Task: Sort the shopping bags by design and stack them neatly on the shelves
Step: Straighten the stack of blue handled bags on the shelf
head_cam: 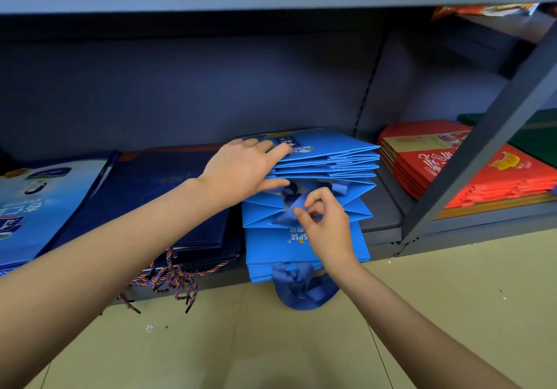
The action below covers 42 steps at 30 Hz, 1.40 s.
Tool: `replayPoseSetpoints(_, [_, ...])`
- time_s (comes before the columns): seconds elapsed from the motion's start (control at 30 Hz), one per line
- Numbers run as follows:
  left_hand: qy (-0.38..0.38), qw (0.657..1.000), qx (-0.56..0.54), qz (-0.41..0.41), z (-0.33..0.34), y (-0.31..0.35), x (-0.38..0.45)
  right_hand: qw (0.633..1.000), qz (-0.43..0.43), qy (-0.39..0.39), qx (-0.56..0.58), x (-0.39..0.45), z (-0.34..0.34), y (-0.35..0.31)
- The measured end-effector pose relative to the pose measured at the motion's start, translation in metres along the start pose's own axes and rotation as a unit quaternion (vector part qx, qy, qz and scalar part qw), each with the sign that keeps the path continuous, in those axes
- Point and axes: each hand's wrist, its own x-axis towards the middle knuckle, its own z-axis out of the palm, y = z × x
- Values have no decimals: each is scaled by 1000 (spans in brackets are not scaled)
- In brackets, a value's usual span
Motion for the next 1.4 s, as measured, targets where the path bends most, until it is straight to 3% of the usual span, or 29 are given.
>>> replayPoseSetpoints(0.23, [-45,998,-35,-6,-2,0,-1,991,-13,-16,-130,10,7,2])
replayPoseSetpoints(0.3, [-30,999,-20,2,-3,-1,0,972,-54,-90,-210,10,9,5])
replayPoseSetpoints(0.4, [-8,1000,-2,8,1,0,-1,899,-123,-233,-350,1,6,9])
replayPoseSetpoints(0.47, [-4,1000,3,12,4,1,-3,878,-223,-200,-373,-3,-8,6])
replayPoseSetpoints(0.53, [0,1000,11,16,7,3,-4,872,-287,-108,-381,1,-30,5])
replayPoseSetpoints(0.73, [-10,1000,22,11,2,0,0,866,-321,-4,-384,17,-96,15])
replayPoseSetpoints(1.13, [-27,999,-15,-19,-8,-3,8,777,-360,32,-515,17,-69,56])
replayPoseSetpoints(1.4, [-53,998,-23,-19,-9,-3,7,730,-416,85,-536,21,-55,37])
